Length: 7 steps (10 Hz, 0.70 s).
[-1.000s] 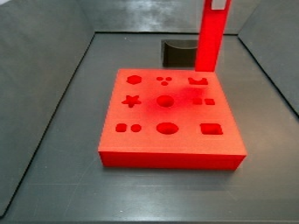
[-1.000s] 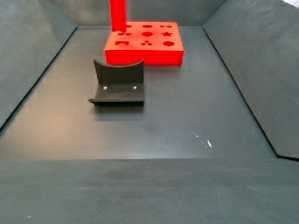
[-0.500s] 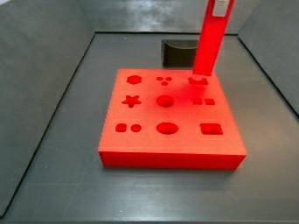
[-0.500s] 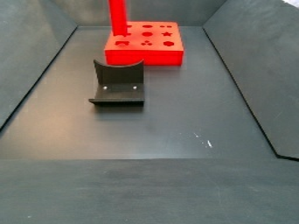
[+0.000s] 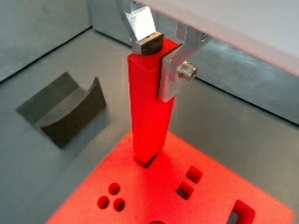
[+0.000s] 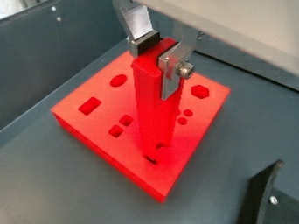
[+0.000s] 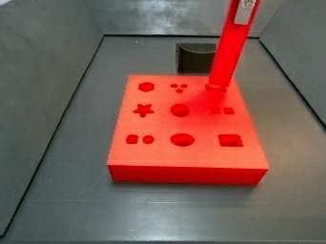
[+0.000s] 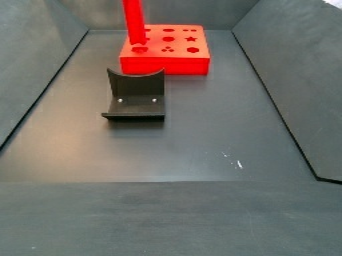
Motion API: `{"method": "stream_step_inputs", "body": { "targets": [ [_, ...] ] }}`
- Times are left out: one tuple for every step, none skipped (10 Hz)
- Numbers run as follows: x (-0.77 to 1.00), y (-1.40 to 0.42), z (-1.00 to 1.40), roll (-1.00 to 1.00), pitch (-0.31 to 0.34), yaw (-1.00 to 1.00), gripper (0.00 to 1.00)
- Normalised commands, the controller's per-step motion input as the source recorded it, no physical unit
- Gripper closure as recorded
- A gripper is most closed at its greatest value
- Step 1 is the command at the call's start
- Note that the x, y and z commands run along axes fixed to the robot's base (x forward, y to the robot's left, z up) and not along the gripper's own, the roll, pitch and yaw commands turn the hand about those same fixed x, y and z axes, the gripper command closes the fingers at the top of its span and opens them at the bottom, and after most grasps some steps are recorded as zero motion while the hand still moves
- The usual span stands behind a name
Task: Insert the arch object.
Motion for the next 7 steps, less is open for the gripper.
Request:
{"method": "stream_step_inputs", "body": {
  "targets": [
    [-0.24,0.0,-0.04,0.0,-0.221,0.35,1.0],
    [-0.17,0.0,-0.08,0.0,-0.237,0.41,1.0],
    [-0.14,0.03,-0.08,0.0,-0.237,0.43,1.0],
    [0.06,0.0,-0.06,0.0,-0.113,0.18,1.0],
    [0.38,0.0,-0.1,0.0,-0.079,0.11,1.0],
    [0.2,0.0,-0.19,0.0,-0.116,0.05,1.0],
    [0.02,0.0,-0.32,0.0,-0.117,0.04,1.0]
  ]
}}
